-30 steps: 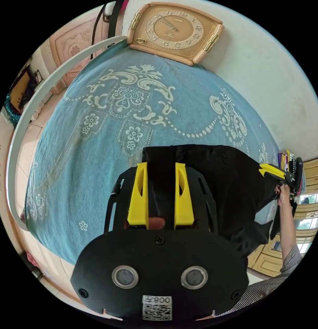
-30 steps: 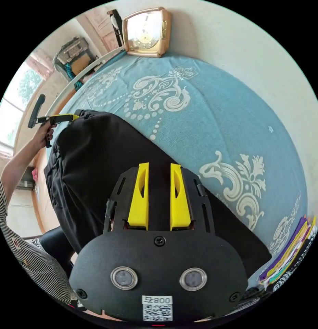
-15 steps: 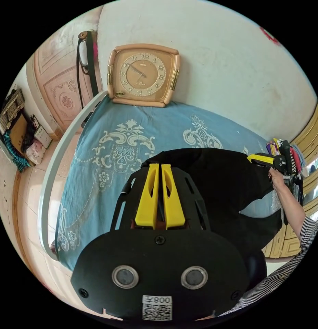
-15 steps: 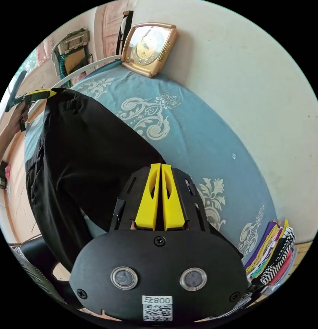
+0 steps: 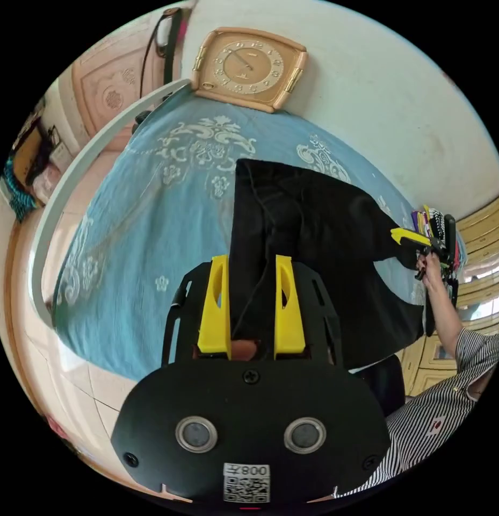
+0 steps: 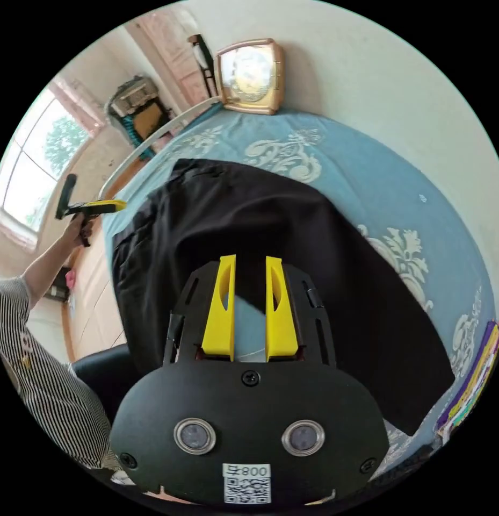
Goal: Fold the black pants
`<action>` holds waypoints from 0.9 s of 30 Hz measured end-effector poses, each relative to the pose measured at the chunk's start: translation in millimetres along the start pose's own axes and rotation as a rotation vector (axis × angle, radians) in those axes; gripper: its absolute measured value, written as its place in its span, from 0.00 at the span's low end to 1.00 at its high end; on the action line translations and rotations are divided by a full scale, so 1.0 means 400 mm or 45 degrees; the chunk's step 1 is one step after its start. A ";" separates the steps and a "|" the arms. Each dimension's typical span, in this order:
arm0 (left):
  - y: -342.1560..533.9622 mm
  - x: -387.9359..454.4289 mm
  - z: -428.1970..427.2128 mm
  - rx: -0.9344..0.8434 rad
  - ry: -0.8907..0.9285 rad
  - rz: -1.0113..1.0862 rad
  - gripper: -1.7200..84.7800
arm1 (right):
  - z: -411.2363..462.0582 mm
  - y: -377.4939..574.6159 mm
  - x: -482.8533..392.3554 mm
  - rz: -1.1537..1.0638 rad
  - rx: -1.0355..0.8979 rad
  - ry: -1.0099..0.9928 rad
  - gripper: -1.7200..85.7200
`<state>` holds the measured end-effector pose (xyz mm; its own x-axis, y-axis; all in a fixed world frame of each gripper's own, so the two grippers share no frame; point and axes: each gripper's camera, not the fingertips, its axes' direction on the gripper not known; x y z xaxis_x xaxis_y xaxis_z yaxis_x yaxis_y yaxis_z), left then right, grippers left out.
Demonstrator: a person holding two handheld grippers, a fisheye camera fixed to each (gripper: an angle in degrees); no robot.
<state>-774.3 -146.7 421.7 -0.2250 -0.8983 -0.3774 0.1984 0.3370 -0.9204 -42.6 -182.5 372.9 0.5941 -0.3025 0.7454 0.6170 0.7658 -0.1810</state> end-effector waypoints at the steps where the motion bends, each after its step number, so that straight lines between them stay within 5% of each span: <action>1: 0.053 -0.043 -0.013 0.005 0.059 -0.079 0.17 | 0.026 0.042 -0.094 -0.116 -0.037 -0.054 0.12; 4: 0.156 -0.131 -0.010 -0.016 0.250 -0.281 0.17 | 0.120 0.134 -0.312 -0.376 -0.196 -0.137 0.12; 8: 0.196 -0.174 0.030 -0.043 0.355 -0.353 0.16 | 0.217 0.220 -0.459 -0.514 -0.285 0.116 0.12; 18: 0.190 -0.260 0.052 -0.026 0.322 -0.323 0.08 | 0.271 0.329 -0.458 -0.469 -0.329 0.237 0.05; 27: 0.256 -0.361 0.045 0.083 0.264 -0.268 0.06 | 0.179 0.414 -0.449 -0.491 -0.294 0.104 0.03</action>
<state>-704.2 12.3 383.9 -0.4562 -0.8676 -0.1979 0.1857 0.1246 -0.9747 -84.0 39.3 254.9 0.3310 -0.5917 0.7350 0.8946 0.4446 -0.0449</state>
